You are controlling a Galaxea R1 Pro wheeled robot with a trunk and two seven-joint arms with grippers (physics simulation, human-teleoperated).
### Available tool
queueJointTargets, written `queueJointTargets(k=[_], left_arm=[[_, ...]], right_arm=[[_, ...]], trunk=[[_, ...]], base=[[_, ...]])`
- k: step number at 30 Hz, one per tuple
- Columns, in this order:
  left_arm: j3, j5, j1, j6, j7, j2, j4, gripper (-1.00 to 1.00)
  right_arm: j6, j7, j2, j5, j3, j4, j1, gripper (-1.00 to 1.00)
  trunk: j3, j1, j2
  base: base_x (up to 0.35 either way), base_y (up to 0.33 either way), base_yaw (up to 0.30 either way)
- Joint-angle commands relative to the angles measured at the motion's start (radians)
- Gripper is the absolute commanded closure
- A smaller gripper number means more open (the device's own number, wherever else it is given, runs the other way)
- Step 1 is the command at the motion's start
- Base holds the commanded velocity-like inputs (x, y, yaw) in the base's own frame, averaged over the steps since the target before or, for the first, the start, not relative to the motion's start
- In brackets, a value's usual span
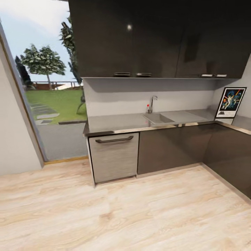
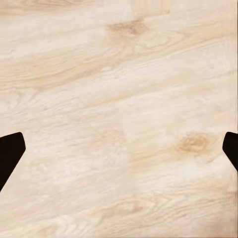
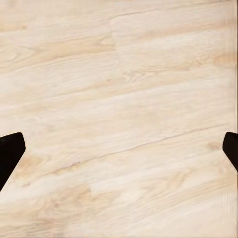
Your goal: Pick up the poster from the kitchen countertop and hang it on one of the wall nails in the kitchen.
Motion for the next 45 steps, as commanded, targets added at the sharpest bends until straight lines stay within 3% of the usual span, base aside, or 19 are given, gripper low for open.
queueJointTargets(k=[1, 18, 30, 45], left_arm=[[0.000, 0.000, 0.000, -0.001, -0.001, 0.000, -0.001, -1.00], [0.001, 0.000, 0.000, -0.003, -0.001, 0.000, 0.004, -1.00], [0.001, 0.000, 0.000, -0.003, 0.001, 0.000, 0.005, -1.00], [0.002, 0.000, 0.000, -0.003, 0.001, 0.000, 0.006, -1.00]], right_arm=[[-0.009, 0.000, 0.000, 0.000, 0.000, 0.001, -0.001, -1.00], [-0.044, -0.002, -0.001, 0.002, -0.001, 0.003, -0.001, -1.00], [-0.046, -0.002, -0.019, 0.004, 0.000, 0.003, -0.001, -1.00], [-0.046, -0.002, -0.019, 0.004, 0.000, 0.003, -0.001, -1.00]], trunk=[[0.000, 0.001, 0.000], [0.012, 0.001, 0.000], [0.013, 0.001, 0.000], [0.015, 0.001, 0.000]], base=[[0.324, -0.086, -0.300], [0.327, -0.028, -0.294], [0.330, 0.000, -0.064], [0.330, -0.060, -0.258]])
